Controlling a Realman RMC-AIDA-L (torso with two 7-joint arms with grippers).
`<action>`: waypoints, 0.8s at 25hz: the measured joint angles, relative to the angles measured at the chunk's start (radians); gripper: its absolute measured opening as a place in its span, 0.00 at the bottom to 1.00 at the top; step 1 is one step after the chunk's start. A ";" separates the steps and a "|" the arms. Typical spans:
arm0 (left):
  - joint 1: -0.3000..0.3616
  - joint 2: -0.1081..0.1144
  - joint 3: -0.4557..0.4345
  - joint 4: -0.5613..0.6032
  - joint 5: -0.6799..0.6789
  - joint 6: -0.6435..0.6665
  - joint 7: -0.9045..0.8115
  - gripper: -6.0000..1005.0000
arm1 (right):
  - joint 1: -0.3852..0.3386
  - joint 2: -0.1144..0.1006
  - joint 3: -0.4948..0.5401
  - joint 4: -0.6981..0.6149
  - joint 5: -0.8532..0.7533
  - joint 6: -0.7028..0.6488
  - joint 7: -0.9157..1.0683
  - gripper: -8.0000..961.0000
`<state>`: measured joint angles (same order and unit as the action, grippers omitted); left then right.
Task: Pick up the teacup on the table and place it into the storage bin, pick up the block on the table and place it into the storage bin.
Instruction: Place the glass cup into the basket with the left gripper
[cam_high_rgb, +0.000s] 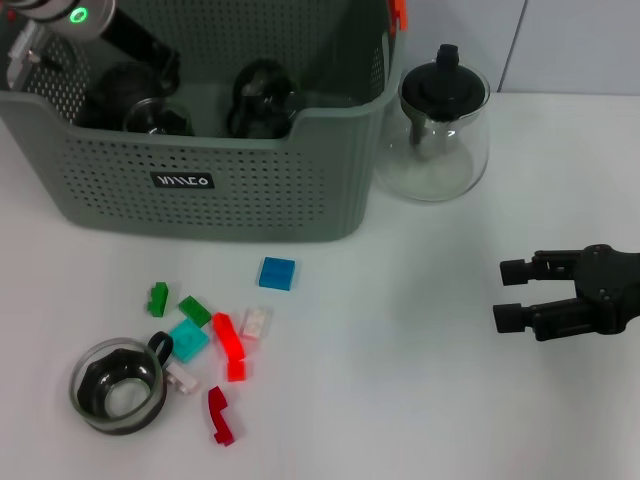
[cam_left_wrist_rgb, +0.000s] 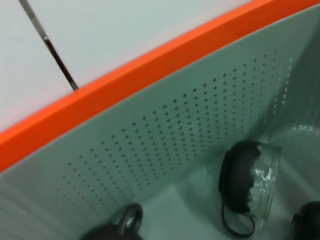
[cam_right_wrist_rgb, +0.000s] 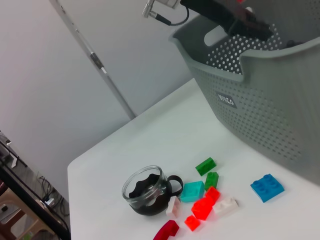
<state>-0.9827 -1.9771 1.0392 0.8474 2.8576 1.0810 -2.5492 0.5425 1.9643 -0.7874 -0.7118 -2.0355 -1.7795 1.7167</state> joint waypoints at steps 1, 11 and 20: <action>0.002 0.000 -0.004 0.010 -0.001 0.003 0.000 0.23 | 0.000 0.000 0.000 0.000 0.000 0.000 0.000 0.98; 0.056 -0.027 -0.289 0.290 -0.385 0.184 0.098 0.49 | -0.001 -0.006 0.010 0.000 0.001 -0.005 -0.006 0.98; 0.232 0.000 -0.421 0.327 -1.050 0.520 0.346 0.73 | 0.000 -0.004 0.014 0.000 0.004 -0.012 -0.022 0.98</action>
<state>-0.7510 -1.9769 0.6181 1.1743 1.8071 1.6011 -2.2034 0.5429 1.9603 -0.7737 -0.7117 -2.0313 -1.7913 1.6943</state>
